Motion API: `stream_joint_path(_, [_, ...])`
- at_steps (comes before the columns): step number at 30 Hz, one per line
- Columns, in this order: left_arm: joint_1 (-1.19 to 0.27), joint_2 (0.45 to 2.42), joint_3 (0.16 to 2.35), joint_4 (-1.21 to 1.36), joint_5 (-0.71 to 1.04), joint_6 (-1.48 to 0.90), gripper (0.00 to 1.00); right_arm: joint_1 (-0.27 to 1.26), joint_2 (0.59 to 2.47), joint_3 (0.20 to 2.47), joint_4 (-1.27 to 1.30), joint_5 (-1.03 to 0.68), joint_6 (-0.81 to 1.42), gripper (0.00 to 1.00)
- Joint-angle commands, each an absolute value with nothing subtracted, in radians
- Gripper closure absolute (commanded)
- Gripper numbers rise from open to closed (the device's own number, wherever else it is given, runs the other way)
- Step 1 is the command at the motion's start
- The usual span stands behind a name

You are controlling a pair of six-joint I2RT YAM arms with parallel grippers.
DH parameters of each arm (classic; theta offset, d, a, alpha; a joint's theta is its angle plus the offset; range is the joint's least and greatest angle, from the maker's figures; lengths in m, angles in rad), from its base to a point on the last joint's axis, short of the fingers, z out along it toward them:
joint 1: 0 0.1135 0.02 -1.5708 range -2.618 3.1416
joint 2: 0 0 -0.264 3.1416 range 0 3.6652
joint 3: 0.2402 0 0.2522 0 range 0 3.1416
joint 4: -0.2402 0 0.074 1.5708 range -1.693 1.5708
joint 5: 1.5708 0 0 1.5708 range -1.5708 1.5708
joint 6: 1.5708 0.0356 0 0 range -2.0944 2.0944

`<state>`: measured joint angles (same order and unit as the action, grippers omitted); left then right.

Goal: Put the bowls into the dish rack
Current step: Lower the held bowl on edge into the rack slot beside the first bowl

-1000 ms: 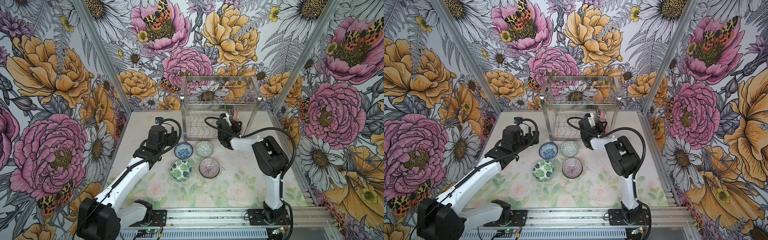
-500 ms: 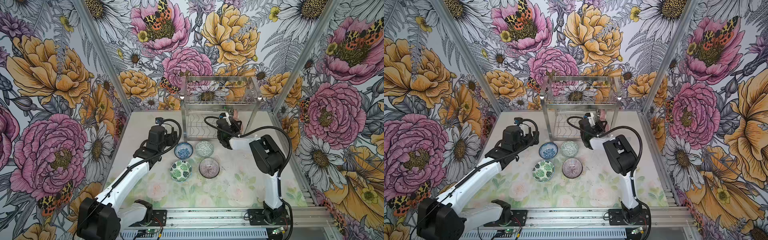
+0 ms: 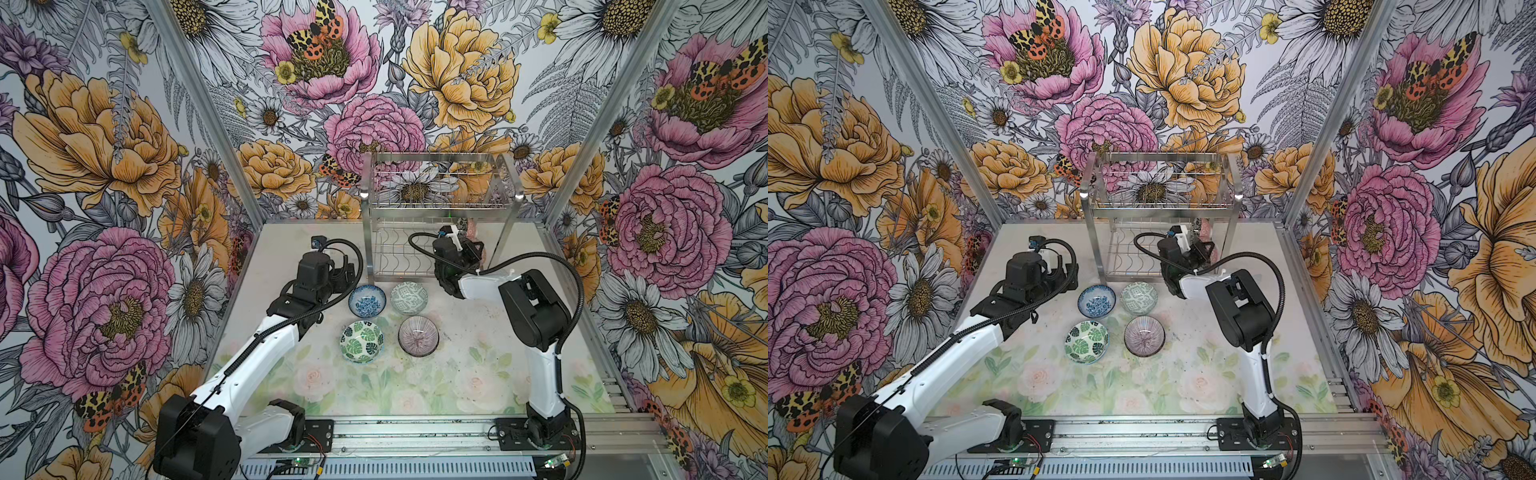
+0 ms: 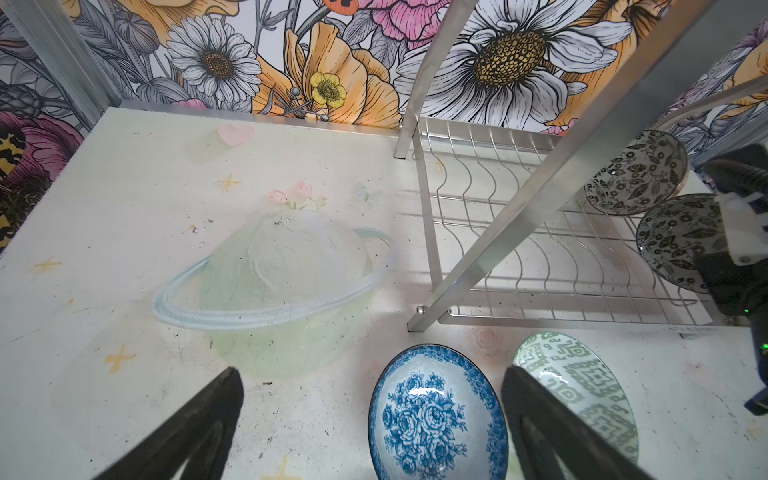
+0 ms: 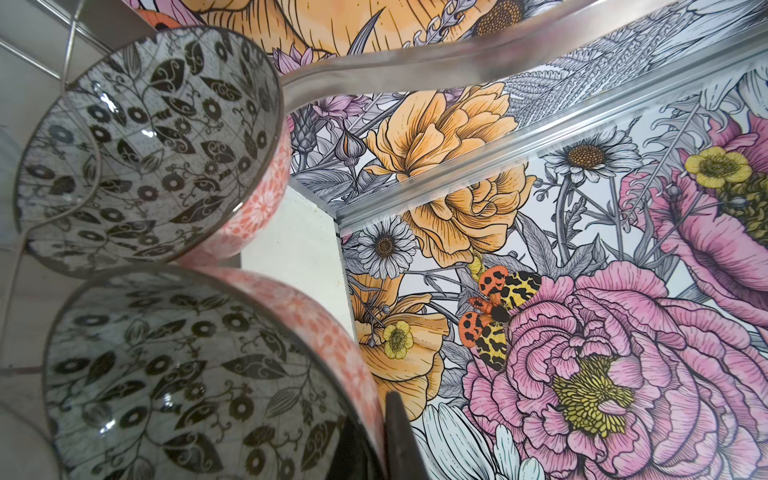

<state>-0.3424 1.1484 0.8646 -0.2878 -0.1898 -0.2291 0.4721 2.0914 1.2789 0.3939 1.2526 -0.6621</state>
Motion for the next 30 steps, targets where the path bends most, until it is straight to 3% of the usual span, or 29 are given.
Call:
stream_joint_path(1, [-0.331,1.141,0.852,-0.267,-0.175,-0.241,0.01,0.480,2.094,1.296,0.390,1.266,-0.627,0.91])
stream_joint_path(30, [-0.331,1.138,0.858,-0.270,-0.166,-0.244,0.01,0.483,2.051,1.294,0.248,1.229,-0.505,0.76])
